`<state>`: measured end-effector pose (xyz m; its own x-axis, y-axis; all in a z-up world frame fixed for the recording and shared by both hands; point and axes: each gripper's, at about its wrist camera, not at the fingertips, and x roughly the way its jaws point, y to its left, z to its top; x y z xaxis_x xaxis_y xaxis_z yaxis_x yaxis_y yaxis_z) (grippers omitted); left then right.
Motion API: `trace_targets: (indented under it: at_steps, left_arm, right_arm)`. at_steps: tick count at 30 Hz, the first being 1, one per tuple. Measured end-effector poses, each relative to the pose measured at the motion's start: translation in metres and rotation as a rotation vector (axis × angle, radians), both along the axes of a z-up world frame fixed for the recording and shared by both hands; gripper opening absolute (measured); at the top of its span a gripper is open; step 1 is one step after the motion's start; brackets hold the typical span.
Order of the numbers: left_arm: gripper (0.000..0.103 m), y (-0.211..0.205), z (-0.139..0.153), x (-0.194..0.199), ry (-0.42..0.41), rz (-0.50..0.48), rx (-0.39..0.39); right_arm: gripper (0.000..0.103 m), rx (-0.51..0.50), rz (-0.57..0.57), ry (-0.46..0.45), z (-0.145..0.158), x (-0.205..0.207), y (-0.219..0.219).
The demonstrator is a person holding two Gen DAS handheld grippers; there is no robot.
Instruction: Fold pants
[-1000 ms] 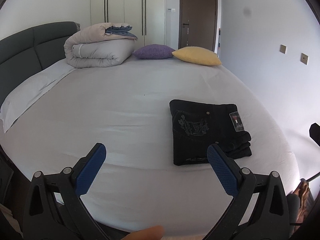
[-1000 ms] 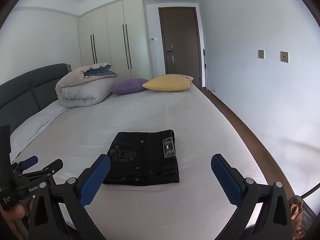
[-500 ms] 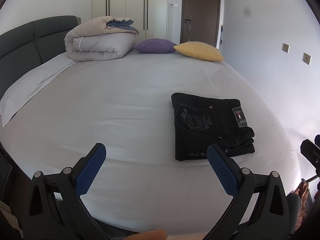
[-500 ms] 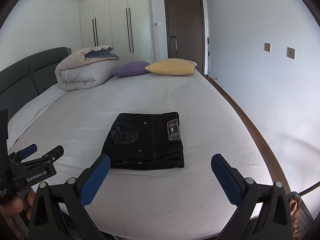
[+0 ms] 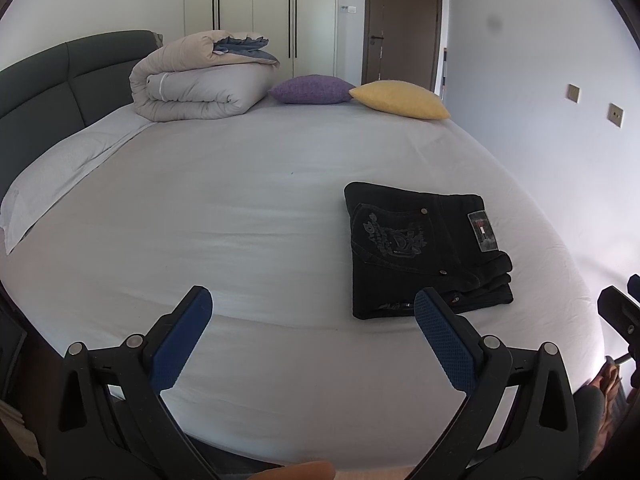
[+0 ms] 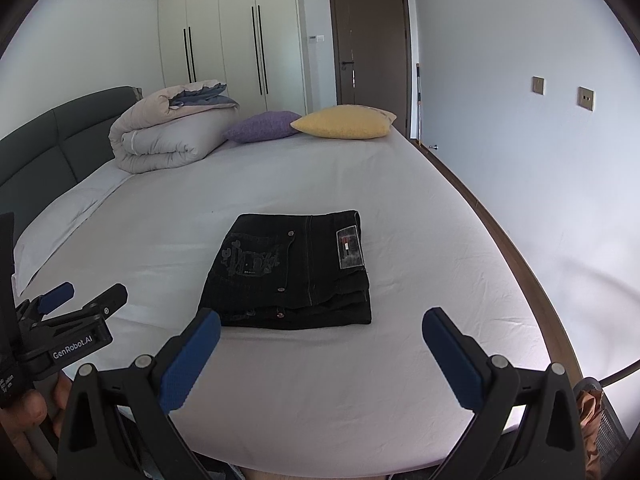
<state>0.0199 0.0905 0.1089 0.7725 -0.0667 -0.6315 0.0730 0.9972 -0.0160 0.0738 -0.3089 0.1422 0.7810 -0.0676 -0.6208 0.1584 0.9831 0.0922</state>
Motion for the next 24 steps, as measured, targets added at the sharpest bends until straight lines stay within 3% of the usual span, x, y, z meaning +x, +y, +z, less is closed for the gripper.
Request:
trace_targets:
  at_steps: [24]
  left_arm:
    - [0.103, -0.0021, -0.0052, 0.0021, 0.011, -0.004, 0.001]
  right_arm:
    - [0.103, 0.012, 0.008, 0.025, -0.0087, 0.0041, 0.0048]
